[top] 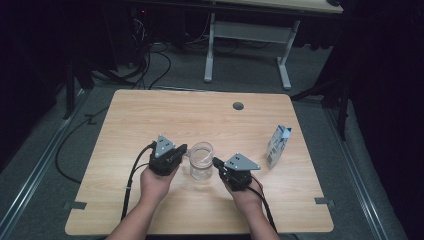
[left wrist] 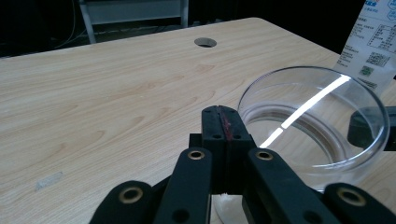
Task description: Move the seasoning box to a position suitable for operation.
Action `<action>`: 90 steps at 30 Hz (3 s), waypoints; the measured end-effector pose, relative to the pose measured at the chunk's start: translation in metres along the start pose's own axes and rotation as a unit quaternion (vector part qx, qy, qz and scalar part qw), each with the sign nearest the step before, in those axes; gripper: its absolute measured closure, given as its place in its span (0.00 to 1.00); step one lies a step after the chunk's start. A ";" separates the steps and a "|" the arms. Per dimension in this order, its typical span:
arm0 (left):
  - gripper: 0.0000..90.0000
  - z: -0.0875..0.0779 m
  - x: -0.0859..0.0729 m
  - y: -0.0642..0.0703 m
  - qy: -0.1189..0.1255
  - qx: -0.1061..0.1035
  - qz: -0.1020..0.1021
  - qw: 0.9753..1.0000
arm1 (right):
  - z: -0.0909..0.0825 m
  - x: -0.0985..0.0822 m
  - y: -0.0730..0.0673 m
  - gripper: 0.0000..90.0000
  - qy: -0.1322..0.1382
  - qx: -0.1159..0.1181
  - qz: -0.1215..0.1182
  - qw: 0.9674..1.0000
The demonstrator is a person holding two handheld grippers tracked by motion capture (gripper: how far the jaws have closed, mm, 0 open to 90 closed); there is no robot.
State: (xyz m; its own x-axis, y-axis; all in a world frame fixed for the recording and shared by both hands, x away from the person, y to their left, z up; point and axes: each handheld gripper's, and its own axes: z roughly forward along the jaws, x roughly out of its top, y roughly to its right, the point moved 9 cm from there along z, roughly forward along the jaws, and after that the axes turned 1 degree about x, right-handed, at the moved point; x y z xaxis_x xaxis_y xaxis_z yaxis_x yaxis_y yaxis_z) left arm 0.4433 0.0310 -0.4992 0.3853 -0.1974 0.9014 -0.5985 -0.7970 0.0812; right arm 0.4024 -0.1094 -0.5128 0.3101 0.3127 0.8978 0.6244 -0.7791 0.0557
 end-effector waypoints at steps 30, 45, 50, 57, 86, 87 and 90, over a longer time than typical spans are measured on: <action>1.00 -0.019 -0.037 0.051 0.014 -0.059 -0.010 0.998 | -0.004 0.007 -0.007 1.00 0.011 0.005 -0.003 1.000; 1.00 -0.013 -0.032 0.058 0.016 -0.069 -0.011 0.997 | -0.001 0.005 -0.004 1.00 0.007 0.005 0.003 1.000; 1.00 -0.014 -0.030 0.058 0.021 -0.070 -0.016 0.997 | 0.002 0.002 -0.002 1.00 0.007 0.005 0.007 1.000; 1.00 -0.015 -0.027 0.056 0.028 -0.068 -0.017 0.997 | 0.004 0.003 -0.001 1.00 0.011 0.005 0.011 1.000; 1.00 -0.031 -0.020 0.023 0.051 -0.035 -0.041 0.997 | 0.004 0.002 -0.002 1.00 0.014 -0.001 -0.002 1.000; 1.00 -0.031 -0.021 0.022 0.050 -0.034 -0.039 0.997 | 0.004 0.002 -0.002 1.00 0.012 -0.003 -0.002 1.000; 1.00 -0.032 -0.023 0.021 0.047 -0.032 -0.038 0.998 | 0.003 0.002 -0.003 0.97 0.009 -0.003 0.000 1.000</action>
State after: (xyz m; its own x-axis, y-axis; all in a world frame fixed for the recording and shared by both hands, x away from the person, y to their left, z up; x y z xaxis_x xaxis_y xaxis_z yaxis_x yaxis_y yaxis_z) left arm 0.3993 0.0377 -0.5049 0.3657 -0.0812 0.9272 -0.6153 -0.7685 0.1754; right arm 0.4035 -0.1044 -0.5123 0.2974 0.3028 0.9055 0.6201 -0.7824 0.0580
